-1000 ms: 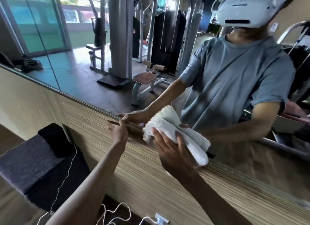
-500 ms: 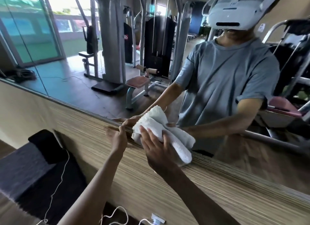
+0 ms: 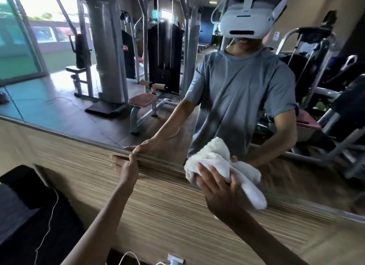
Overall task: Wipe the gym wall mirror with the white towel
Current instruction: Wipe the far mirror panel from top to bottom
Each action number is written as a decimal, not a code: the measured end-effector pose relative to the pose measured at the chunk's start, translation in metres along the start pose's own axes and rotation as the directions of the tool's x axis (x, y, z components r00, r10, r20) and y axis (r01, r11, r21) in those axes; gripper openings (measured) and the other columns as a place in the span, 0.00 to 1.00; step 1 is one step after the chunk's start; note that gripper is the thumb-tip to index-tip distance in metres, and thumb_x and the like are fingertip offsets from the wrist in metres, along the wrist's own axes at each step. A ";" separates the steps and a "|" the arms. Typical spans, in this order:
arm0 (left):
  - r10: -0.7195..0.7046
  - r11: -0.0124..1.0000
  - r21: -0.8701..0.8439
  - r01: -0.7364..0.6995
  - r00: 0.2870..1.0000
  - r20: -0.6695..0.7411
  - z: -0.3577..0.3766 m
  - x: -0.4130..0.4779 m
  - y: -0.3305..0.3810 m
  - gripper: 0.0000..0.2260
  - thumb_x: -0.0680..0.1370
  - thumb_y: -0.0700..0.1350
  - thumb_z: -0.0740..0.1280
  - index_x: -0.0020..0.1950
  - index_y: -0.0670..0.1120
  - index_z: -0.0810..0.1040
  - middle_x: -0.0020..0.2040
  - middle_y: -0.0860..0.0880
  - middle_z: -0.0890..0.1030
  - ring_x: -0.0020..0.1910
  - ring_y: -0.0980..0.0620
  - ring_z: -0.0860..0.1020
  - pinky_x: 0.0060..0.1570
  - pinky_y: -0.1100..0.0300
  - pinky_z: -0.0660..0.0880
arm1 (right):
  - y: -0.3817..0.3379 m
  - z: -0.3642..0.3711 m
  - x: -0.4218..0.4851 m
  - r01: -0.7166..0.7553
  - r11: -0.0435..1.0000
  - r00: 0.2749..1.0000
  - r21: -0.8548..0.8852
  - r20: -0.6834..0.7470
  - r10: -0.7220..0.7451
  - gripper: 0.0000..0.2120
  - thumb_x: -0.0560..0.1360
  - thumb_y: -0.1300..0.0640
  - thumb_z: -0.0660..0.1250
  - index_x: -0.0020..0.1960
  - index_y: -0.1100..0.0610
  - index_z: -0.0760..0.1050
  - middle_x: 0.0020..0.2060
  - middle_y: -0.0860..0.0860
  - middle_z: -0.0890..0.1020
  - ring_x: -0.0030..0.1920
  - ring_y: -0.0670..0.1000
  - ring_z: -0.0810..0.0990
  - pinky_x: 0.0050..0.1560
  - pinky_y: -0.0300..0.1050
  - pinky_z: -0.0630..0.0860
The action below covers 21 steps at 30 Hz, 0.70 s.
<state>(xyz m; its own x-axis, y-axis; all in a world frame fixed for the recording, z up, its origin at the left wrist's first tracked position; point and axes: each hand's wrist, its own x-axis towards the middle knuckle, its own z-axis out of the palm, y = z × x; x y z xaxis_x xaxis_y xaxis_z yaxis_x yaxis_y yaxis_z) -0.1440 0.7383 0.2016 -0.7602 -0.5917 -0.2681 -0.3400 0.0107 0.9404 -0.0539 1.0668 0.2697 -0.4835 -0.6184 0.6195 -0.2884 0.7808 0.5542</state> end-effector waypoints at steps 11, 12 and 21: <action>0.104 0.994 0.006 -0.105 0.990 0.097 -0.038 -0.043 0.044 0.23 0.87 0.47 0.47 0.62 0.31 0.75 0.62 0.29 0.76 0.65 0.35 0.72 0.63 0.51 0.68 | -0.051 0.001 0.040 0.049 0.982 0.992 0.183 0.105 -0.069 0.28 0.74 0.61 0.61 0.74 0.55 0.70 0.78 0.54 0.64 0.74 0.55 0.65 0.67 0.65 0.62; 0.110 0.993 0.032 -0.112 0.991 0.074 -0.043 -0.037 0.044 0.24 0.87 0.48 0.47 0.63 0.31 0.75 0.64 0.29 0.75 0.67 0.35 0.71 0.66 0.50 0.67 | -0.041 0.004 0.025 0.081 0.982 0.990 0.168 0.101 -0.099 0.27 0.74 0.62 0.58 0.73 0.54 0.72 0.77 0.55 0.64 0.73 0.55 0.66 0.66 0.65 0.63; 0.024 0.985 0.168 -0.025 1.000 0.009 -0.040 0.008 0.023 0.45 0.74 0.68 0.44 0.79 0.35 0.58 0.80 0.33 0.49 0.80 0.41 0.48 0.78 0.48 0.50 | -0.048 0.000 0.068 0.160 0.986 0.987 -0.034 -0.020 -0.161 0.22 0.82 0.58 0.53 0.74 0.53 0.71 0.77 0.53 0.67 0.74 0.53 0.69 0.62 0.60 0.67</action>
<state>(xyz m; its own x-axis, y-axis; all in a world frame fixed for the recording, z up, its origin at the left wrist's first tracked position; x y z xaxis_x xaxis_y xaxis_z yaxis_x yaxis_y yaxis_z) -0.1355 0.7018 0.2291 -0.7730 -0.5844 -0.2469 -0.4086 0.1609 0.8984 -0.0725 0.9867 0.2853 -0.4139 -0.7378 0.5333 -0.3338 0.6680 0.6651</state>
